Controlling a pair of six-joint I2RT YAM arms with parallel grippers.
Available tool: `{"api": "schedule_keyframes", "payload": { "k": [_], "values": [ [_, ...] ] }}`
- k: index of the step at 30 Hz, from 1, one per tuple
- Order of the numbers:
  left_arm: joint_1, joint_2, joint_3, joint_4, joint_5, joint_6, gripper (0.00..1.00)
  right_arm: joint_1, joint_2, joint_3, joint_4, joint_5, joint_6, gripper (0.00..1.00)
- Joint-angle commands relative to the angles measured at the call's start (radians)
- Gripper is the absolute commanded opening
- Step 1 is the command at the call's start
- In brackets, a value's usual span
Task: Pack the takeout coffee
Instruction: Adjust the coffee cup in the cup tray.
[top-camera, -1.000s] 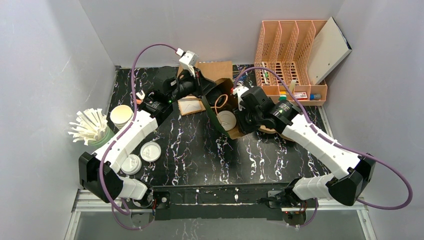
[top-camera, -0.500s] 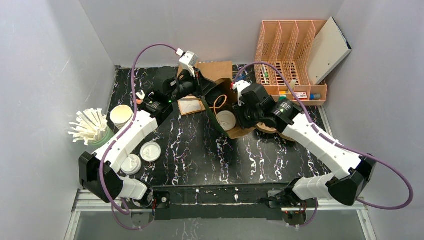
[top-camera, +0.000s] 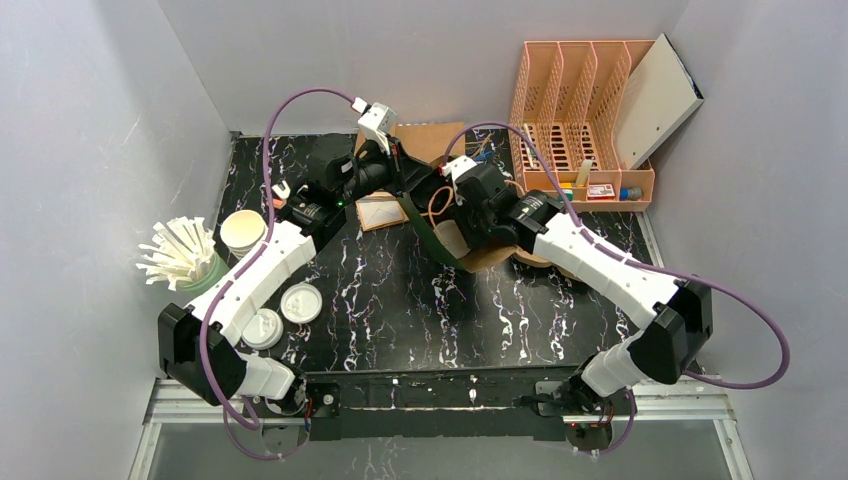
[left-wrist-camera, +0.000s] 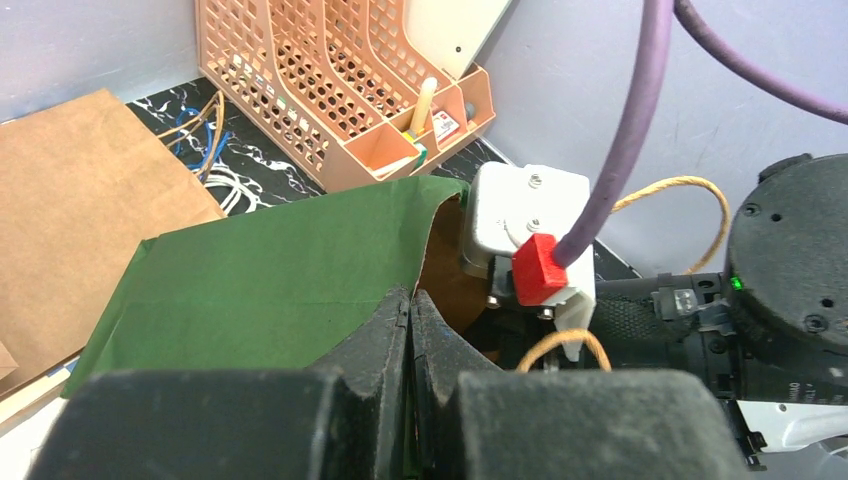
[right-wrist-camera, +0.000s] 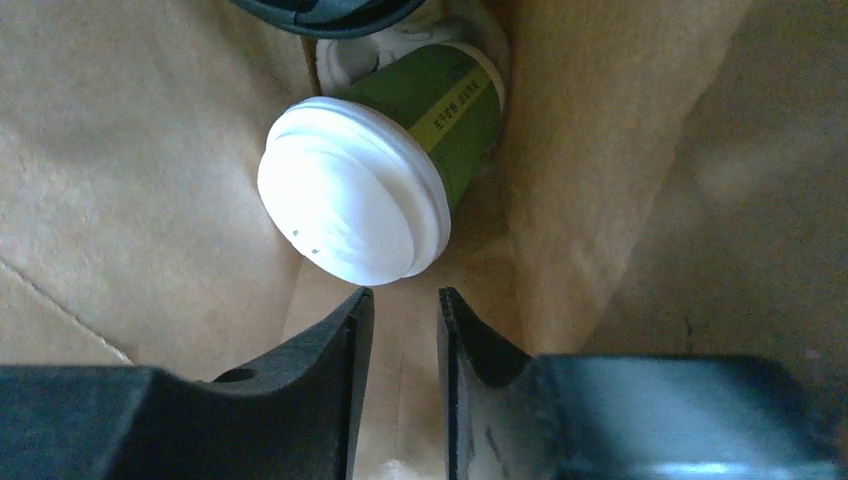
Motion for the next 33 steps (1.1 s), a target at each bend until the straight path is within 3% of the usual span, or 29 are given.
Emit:
{"api": "schedule_keyframes", "payload": {
  "k": [1, 14, 28, 30, 33],
  "values": [
    [-0.001, -0.036, -0.004, 0.032, 0.029, -0.005, 0.00, 0.003, 0.023, 0.047, 0.058, 0.046, -0.019, 0.37],
    [-0.001, -0.027, -0.001, 0.002, 0.009, -0.015, 0.00, 0.005, 0.057, 0.015, 0.106, 0.053, -0.028, 0.26],
    [0.010, -0.016, 0.017, -0.049, -0.081, -0.030, 0.00, 0.090, -0.143, -0.176, 0.272, 0.035, -0.148, 0.29],
    [0.011, -0.024, 0.005, -0.032, -0.075, -0.038, 0.00, 0.098, -0.139, -0.188, 0.275, 0.053, -0.150, 0.22],
    [0.012, -0.029, -0.005, -0.026, -0.064, -0.042, 0.00, 0.098, -0.113, -0.179, 0.275, 0.078, -0.158, 0.02]
  ]
}}
